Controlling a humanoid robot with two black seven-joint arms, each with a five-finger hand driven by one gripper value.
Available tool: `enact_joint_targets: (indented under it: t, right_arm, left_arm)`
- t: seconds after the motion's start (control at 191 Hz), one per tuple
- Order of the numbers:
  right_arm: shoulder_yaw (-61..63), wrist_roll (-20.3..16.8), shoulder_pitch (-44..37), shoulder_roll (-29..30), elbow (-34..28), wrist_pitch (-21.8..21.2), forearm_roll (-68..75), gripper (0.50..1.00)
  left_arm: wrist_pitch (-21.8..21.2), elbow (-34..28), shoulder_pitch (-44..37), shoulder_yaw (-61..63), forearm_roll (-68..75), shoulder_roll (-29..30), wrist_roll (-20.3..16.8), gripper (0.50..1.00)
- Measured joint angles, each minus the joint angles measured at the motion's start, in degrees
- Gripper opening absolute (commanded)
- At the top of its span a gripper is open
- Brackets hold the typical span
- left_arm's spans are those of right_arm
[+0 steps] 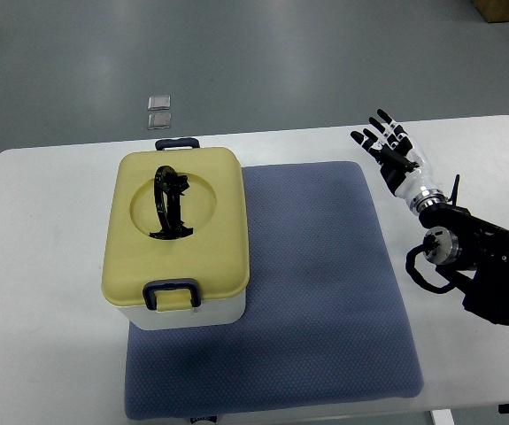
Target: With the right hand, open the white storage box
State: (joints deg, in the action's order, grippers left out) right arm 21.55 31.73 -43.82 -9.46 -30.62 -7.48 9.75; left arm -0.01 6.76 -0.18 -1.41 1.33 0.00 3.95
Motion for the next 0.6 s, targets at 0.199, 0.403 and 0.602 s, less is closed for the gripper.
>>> enact_joint_targets:
  t: [0.199, 0.403, 0.602]
  right_arm:
    - [0.0, 0.0, -0.3, -0.3, -0.3, -0.1, 0.0, 0.93]
    - [0.0, 0.0, -0.5, -0.1, -0.3, -0.1, 0.1, 0.93]
    - [-0.2, 0.0, -2.0, -0.7, -0.5, -0.1, -2.0, 0.928]
  left_arm:
    - [0.0, -0.2, 0.0, 0.0, 0.0, 0.0, 0.0, 1.0]
    - [0.0, -0.2, -0.1, 0.0, 0.0, 0.0, 0.0, 1.0]
    - [0.0, -0.2, -0.1, 0.0, 0.0, 0.0, 0.0, 1.0]
